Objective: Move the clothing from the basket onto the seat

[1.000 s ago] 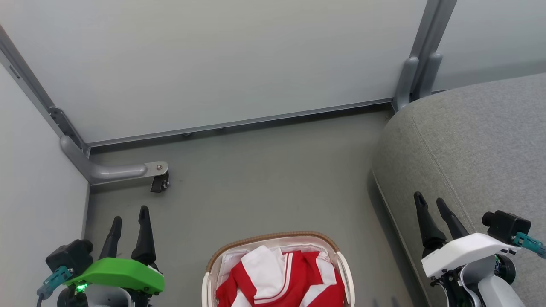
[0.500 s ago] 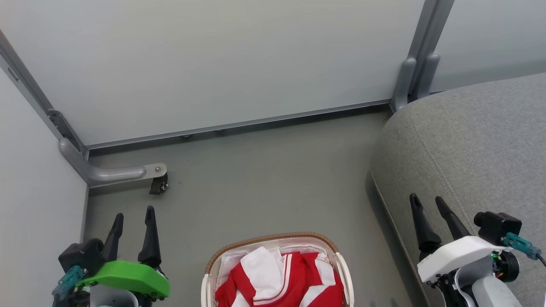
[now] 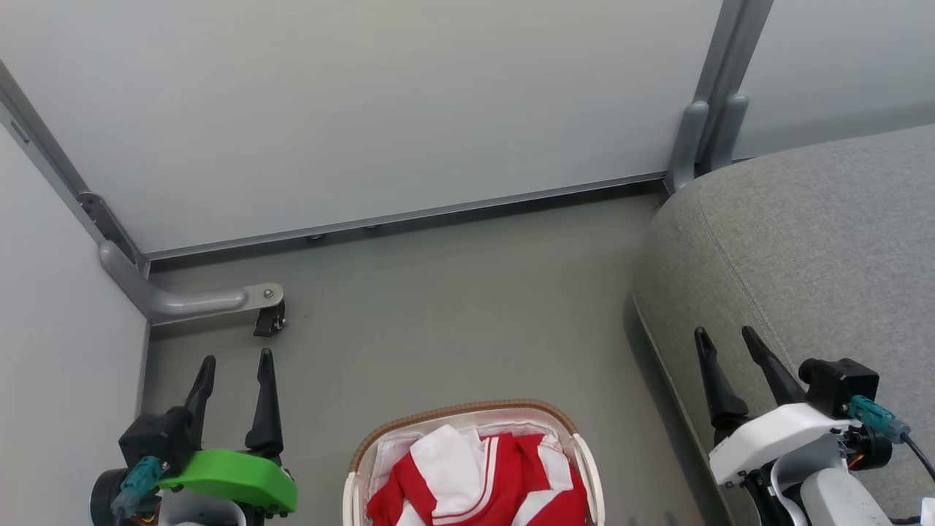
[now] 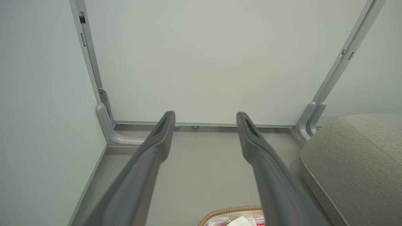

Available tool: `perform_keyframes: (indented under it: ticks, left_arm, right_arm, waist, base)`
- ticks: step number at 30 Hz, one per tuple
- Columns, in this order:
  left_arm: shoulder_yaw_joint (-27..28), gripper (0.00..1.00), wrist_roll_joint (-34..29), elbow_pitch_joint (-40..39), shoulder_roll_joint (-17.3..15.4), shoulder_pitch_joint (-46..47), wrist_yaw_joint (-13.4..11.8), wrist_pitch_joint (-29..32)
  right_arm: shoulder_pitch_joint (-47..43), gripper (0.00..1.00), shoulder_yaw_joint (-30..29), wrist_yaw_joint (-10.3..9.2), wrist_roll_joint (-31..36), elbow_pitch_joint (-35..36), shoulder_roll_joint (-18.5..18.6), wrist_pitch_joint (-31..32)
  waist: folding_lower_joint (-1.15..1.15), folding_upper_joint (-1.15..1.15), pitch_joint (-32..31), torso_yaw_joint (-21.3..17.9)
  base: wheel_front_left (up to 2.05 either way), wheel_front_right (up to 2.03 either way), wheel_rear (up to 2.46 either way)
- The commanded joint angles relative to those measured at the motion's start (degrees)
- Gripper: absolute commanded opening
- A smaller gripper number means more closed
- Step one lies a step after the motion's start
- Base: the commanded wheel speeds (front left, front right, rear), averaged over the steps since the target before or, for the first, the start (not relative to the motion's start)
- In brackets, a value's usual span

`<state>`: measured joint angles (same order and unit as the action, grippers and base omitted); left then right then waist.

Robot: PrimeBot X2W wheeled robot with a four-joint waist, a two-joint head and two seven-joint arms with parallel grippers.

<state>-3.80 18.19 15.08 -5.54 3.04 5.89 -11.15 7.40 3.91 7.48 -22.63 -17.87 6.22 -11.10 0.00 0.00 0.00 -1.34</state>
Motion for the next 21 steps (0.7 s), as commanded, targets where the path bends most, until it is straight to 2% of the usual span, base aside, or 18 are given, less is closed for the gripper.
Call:
perform_keyframes:
  ticks: [1, 21]
  left_arm:
    - [0.05, 1.0, -1.4, -0.54, 0.03, -0.38, 0.14, -0.46]
    - [1.12, 1.0, -10.11, -0.05, 1.22, -1.79, 0.93, -2.74]
  right_arm:
    - [0.59, 1.0, 0.14, 0.01, 1.44, 0.39, 0.46, -0.5]
    - [0.23, 1.0, 0.31, 0.02, 10.43, -1.45, 0.06, -2.79]
  waist:
    - [0.0, 0.0, 0.0, -0.04]
    - [0.0, 0.0, -0.05, -0.68]
  base:
    - [0.0, 0.0, 0.0]
    - [0.0, 0.0, 0.0]
